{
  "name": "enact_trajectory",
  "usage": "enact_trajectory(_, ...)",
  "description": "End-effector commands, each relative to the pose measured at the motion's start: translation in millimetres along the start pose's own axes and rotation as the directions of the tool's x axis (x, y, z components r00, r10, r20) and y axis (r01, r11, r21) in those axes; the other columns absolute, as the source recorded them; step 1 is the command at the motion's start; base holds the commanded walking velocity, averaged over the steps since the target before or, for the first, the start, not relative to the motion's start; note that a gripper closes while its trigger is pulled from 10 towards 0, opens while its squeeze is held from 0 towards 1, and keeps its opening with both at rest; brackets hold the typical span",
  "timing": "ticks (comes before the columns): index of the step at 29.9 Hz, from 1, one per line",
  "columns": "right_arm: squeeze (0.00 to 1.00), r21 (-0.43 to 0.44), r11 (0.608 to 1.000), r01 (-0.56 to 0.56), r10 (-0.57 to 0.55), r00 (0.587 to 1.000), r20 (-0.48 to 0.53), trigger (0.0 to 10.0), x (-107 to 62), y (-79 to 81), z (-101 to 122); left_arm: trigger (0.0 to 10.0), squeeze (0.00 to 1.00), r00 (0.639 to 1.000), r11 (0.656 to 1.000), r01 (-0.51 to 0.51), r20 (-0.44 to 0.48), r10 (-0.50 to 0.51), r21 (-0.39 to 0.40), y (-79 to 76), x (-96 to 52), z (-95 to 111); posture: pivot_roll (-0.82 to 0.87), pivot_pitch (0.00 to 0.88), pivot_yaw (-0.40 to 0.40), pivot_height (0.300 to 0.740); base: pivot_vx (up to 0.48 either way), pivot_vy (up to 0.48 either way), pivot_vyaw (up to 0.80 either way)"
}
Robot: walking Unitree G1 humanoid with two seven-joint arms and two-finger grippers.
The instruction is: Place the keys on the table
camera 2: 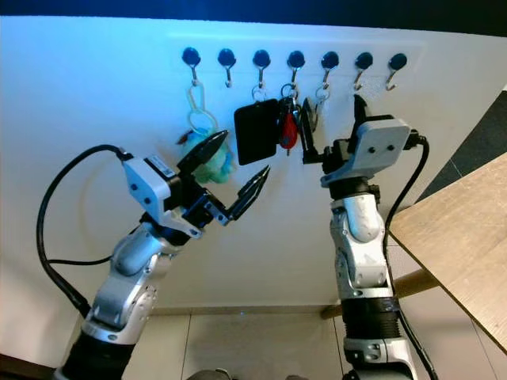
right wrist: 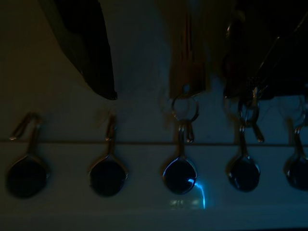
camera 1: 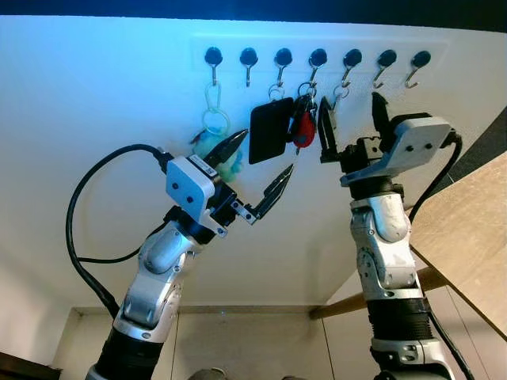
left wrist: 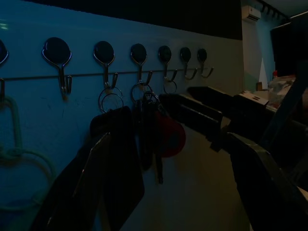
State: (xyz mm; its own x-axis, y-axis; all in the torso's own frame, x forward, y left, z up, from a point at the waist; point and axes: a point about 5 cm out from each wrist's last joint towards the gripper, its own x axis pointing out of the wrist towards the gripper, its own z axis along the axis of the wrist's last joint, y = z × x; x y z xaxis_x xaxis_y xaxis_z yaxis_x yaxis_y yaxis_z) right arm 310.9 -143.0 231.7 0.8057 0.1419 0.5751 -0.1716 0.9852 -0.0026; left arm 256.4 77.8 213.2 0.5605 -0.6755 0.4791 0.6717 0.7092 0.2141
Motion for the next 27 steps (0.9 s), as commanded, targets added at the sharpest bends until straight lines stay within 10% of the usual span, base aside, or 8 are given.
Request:
enact_trajectory(1, 0.0, 0.008, 1.0, -0.006, 0.006, 1.0, -0.019, 10.0, 1.4, -1.0, -2.1, 10.0, 0.0, 1.0, 1.0, 0.013, -0.001, -0.013, 0.007, -2.8, 1.2, 1.5, 0.05, 0.082, -0.037, 0.74, 0.0, 0.0, 0.0)
enact_trajectory(2, 0.0, 0.011, 1.0, -0.014, 0.014, 1.0, -0.02, 2.5, 1.7, -0.4, -2.2, 10.0, 0.0, 1.0, 1.0, 0.013, -0.001, -0.013, 0.007, -2.7, 1.0, 1.7, 0.05, 0.081, -0.037, 0.74, 0.0, 0.0, 0.0)
enact_trajectory(5, 0.0, 0.013, 1.0, -0.022, 0.022, 1.0, -0.02, 0.0, 1.9, 0.0, -2.0, 10.0, 0.0, 1.0, 1.0, 0.011, -0.002, -0.011, 0.009, -2.6, 0.7, 1.7, 0.05, 0.08, -0.038, 0.74, 0.0, 0.0, 0.0)
enact_trajectory(10, 0.0, 0.005, 0.999, -0.033, 0.033, 0.999, -0.019, 10.0, 2.8, 0.6, -1.2, 10.0, 0.0, 1.0, 1.0, 0.01, -0.002, -0.01, 0.011, -2.0, 0.5, 2.0, 0.05, 0.081, -0.037, 0.74, 0.0, 0.0, 0.0)
enact_trajectory(14, 0.0, 0.003, 0.999, -0.036, 0.036, 0.999, -0.019, 10.0, 3.5, 0.6, -0.5, 10.0, 0.0, 1.0, 1.0, 0.01, -0.002, -0.01, 0.01, -2.0, 0.8, 1.9, 0.05, 0.082, -0.037, 0.74, 0.0, 0.0, 0.0)
enact_trajectory(18, 0.0, 0.005, 0.999, -0.037, 0.037, 0.999, -0.018, 0.0, 3.8, 0.3, -0.2, 10.0, 0.0, 1.0, 1.0, 0.01, -0.003, -0.009, 0.011, -1.6, 0.6, 1.7, 0.05, 0.083, -0.037, 0.74, 0.0, 0.0, 0.0)
enact_trajectory(22, 0.0, -0.002, 0.999, -0.041, 0.041, 0.999, -0.016, 10.0, 4.0, 0.0, 0.4, 10.0, 0.0, 1.0, 1.0, 0.009, -0.003, -0.009, 0.012, -1.4, 0.5, 1.8, 0.05, 0.086, -0.037, 0.74, 0.0, 0.0, 0.0)
enact_trajectory(27, 0.0, -0.008, 0.999, -0.042, 0.042, 0.999, -0.016, 10.0, 4.6, -0.6, 0.7, 10.0, 0.0, 1.0, 1.0, 0.01, -0.005, -0.01, 0.011, -1.4, 0.4, 1.6, 0.05, 0.086, -0.037, 0.74, 0.0, 0.0, 0.0)
